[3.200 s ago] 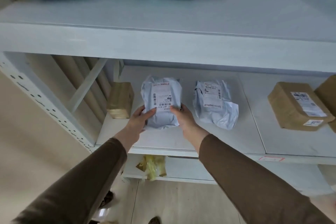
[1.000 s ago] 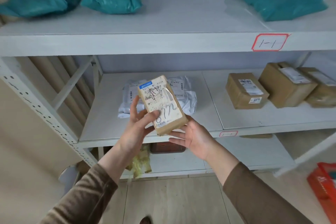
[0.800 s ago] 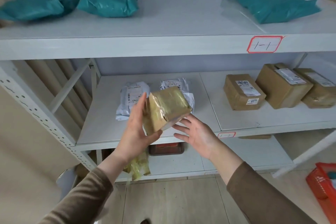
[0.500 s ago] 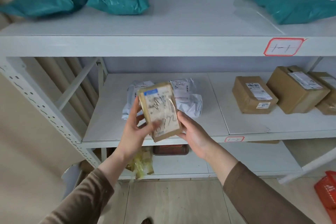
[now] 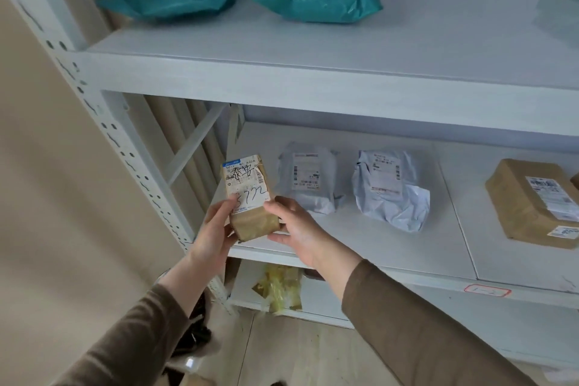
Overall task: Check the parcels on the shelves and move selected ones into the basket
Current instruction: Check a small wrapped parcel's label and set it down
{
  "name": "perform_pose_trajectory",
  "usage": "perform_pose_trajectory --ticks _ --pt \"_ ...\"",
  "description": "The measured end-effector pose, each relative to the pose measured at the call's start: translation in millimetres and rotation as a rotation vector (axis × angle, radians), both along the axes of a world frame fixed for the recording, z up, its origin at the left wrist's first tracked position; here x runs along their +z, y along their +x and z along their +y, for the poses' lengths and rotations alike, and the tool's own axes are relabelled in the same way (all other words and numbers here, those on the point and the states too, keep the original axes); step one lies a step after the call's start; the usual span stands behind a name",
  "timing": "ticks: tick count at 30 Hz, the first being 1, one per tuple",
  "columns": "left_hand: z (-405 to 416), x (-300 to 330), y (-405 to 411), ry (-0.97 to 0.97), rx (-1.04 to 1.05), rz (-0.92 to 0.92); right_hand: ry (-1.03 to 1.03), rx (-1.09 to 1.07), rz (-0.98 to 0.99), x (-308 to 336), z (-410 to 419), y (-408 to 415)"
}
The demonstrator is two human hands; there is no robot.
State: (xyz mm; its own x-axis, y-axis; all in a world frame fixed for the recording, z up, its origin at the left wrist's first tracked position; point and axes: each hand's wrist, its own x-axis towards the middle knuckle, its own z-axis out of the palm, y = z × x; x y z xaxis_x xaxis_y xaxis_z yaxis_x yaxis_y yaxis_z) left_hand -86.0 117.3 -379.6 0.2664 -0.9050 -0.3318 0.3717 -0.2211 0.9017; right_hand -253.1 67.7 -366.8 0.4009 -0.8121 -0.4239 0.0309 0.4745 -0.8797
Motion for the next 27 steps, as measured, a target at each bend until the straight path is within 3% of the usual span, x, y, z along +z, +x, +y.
perform_pose_trajectory --ticks 6,11,22,27 --pt "-34.1 -23.7 42.5 0.108 0.029 -0.057 0.115 -0.136 -0.068 -23.8 -41.2 74.9" --pt "-83.9 -29.1 52.7 0.149 0.01 -0.039 0.054 -0.22 0.064 -56.8 -83.2 108.2" --pt "-139.9 -70.2 65.8 0.181 -0.108 -0.175 0.085 -0.258 0.104 -98.8 -123.4 127.2" --pt "-137.4 -70.4 64.2 0.196 -0.112 -0.212 0.096 -0.272 0.102 -89.1 -119.1 126.6"
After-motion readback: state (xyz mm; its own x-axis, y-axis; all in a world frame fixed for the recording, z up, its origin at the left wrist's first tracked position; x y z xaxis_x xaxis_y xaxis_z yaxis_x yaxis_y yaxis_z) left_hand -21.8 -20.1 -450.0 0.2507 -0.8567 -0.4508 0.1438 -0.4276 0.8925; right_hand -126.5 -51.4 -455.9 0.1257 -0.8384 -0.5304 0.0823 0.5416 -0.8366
